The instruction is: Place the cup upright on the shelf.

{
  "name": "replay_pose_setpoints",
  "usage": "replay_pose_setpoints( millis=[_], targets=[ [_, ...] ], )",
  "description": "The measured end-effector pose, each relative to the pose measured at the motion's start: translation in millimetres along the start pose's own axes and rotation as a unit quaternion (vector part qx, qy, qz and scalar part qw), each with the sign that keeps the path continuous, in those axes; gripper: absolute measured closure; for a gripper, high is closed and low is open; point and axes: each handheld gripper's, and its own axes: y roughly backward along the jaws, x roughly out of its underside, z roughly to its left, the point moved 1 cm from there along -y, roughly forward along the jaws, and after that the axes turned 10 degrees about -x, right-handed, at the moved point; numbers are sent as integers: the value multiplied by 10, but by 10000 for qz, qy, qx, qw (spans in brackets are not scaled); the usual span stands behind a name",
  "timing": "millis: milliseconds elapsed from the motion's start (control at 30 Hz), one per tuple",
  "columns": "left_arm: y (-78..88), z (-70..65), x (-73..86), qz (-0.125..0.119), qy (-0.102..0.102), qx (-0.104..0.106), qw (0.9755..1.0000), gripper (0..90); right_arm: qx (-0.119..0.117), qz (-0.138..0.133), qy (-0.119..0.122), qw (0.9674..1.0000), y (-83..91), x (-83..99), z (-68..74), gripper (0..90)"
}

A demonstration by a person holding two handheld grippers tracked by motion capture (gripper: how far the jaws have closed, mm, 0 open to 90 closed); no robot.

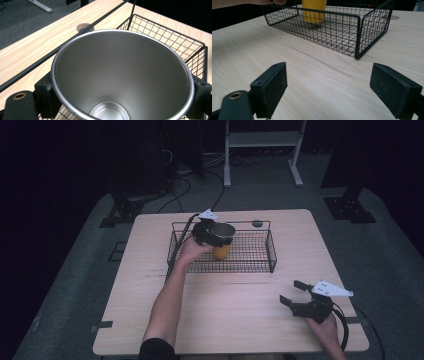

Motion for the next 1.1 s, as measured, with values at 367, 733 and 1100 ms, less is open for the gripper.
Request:
replay_pose_setpoints(
  millis=[367, 733, 1100],
  targets=[
    [-82, 6, 25, 451, -197, -40, 9988, 110, -4, -4, -7, 10000, 0, 0, 0, 134],
    [-39, 41, 29, 556, -253, -188, 9980, 98, -3, -8, -5, 10000, 0, -1, -1, 134],
    [-31, 15, 40, 654, -402, -225, 9968, 46, -3, 4, 2, 10000, 1, -1, -1, 134]
  ],
)
